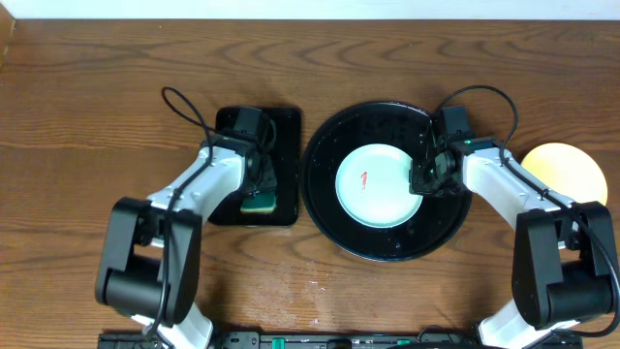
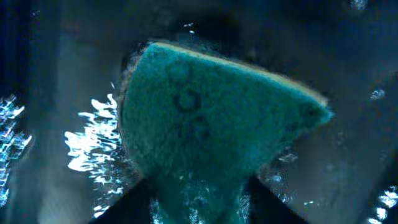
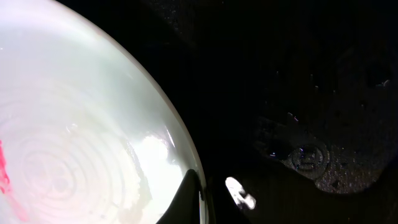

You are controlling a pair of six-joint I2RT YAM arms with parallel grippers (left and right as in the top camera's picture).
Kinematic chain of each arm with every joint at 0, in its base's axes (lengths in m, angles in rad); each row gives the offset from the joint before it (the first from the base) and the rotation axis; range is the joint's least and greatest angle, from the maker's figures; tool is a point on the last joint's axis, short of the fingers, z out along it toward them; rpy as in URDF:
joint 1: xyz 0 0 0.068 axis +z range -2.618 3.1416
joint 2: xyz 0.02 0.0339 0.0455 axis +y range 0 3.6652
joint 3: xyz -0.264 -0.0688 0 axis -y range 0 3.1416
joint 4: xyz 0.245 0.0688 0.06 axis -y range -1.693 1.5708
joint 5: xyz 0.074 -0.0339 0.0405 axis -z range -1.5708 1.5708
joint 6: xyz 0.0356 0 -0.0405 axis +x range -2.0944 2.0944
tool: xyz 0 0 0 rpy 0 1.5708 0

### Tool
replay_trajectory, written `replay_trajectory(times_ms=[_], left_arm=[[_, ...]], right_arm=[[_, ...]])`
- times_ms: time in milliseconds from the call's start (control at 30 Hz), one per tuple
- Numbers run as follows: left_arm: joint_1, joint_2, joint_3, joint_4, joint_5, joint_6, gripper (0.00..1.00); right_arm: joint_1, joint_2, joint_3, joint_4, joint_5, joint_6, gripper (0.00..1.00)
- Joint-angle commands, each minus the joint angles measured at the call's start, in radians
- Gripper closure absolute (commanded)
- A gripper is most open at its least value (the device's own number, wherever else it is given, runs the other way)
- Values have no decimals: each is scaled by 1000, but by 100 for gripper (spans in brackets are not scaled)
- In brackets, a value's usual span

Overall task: Clean dirty plates on tray and stack at the side
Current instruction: 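Grasp the green sponge from the black tray with left gripper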

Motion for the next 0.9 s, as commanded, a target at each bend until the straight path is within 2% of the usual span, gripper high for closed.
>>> replay_trajectory(times_ms=[0, 33, 233, 267, 333, 367, 433, 600, 767, 867], left_arm=[[0, 62, -2, 22, 0, 11, 81], [0, 62, -2, 22, 0, 11, 92], [0, -5, 33, -32, 0, 11, 92], [0, -26, 42, -46, 0, 12, 88], [0, -69, 51, -66, 0, 19, 58], [0, -102, 52, -81, -1, 23, 47], [0, -140, 52, -109, 0, 22, 40], [-8, -169, 43, -182, 37, 14, 37], [-29, -139, -29, -152, 51, 0, 38], [-31, -104, -93, -68, 52, -5, 47]], right_arm=[[5, 37, -6, -4, 21, 13, 99], [5, 37, -6, -5, 21, 13, 99], [5, 37, -6, -10, 21, 13, 99], [5, 37, -6, -11, 21, 13, 99], [5, 37, -6, -12, 21, 13, 99], [5, 37, -6, -13, 21, 13, 99], [5, 37, -6, -15, 21, 13, 99], [5, 37, -6, -15, 21, 13, 99], [5, 37, -6, -16, 21, 13, 99], [5, 37, -6, -15, 21, 13, 99]])
